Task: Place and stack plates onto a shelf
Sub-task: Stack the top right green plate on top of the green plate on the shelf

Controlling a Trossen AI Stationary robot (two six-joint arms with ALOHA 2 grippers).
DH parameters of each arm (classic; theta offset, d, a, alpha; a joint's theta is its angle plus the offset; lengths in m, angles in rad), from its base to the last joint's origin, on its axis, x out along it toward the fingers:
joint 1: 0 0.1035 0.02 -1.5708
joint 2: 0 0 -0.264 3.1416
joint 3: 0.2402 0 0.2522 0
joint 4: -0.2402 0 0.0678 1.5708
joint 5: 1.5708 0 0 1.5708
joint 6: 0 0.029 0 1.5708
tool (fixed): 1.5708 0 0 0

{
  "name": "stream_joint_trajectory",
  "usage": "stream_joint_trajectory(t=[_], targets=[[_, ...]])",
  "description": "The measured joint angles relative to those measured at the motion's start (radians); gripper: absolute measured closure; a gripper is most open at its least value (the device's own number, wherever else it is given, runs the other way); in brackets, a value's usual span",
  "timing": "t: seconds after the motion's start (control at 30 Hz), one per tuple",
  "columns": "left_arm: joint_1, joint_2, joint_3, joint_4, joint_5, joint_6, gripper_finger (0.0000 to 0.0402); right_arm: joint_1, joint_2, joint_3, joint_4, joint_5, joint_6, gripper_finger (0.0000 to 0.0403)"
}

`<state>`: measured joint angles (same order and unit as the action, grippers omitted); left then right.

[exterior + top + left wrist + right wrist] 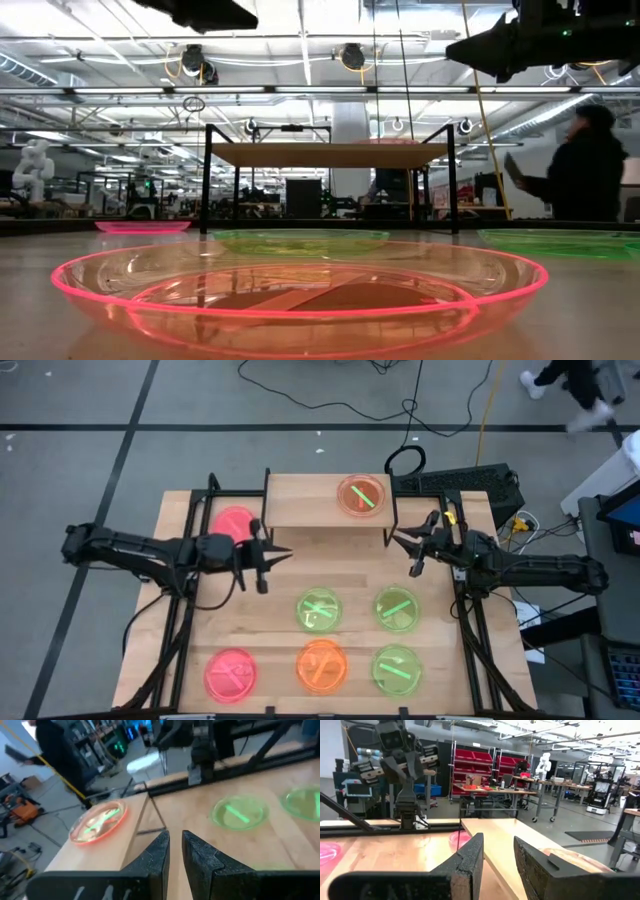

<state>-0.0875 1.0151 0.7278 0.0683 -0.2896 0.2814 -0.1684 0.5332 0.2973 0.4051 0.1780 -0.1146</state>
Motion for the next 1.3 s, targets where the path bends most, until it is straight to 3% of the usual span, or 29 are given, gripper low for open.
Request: stream_joint_trajectory(t=[0.2, 0.63, 1.13, 1.3], targets=[[-0.016, -0.057, -0.139, 0.157, -0.001, -0.008, 0.0344, 0.000, 0.059, 0.000, 0.015, -0.031, 0.023, 0.0312], [-0.017, -0.062, -0.371, 0.542, -0.002, -0.029, 0.0344, 0.000, 0.196, 0.064, 0.007, -0.106, 0.026, 0.0312], [-0.017, -0.062, -0.390, 0.557, -0.038, -0.011, 0.0344, 0.000, 0.404, 0.180, -0.065, -0.187, 0.050, 0.0312], [-0.017, -0.062, -0.391, 0.555, -0.052, -0.003, 0.0344, 0.000, 0.454, 0.198, -0.113, -0.274, 0.058, 0.0312]])
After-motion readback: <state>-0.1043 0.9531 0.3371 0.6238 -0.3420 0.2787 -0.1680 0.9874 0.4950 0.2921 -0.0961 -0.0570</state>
